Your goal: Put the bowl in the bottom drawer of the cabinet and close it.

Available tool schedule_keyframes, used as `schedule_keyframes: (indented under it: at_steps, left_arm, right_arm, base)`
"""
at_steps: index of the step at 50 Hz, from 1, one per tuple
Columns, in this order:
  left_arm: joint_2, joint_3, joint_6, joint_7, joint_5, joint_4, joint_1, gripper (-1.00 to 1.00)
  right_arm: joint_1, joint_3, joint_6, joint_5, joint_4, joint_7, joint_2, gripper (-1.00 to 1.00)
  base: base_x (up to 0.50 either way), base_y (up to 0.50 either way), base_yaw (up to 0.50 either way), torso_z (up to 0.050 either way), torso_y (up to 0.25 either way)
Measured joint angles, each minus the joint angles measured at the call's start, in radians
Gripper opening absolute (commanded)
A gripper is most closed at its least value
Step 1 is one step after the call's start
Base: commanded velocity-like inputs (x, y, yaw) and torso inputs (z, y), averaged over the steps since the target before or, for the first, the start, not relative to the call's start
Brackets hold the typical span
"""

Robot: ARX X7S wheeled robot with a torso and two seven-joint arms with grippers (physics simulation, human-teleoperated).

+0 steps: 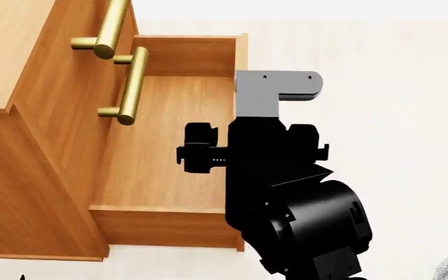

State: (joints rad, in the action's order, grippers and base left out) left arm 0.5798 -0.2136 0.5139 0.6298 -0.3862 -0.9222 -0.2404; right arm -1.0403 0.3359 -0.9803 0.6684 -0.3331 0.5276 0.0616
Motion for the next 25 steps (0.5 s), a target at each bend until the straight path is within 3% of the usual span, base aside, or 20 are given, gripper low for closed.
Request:
schedule_keyframes:
  at_steps: [25]
  left_arm:
    - [0.012,-0.009,-0.009,0.015,-0.012,0.006,0.004,1.00]
  right_arm:
    - [-0.026,-0.005,0.012,0.049,-0.061,0.060,0.018,1.00]
  base:
    - [0.00,0.00,0.00,0.000,0.000]
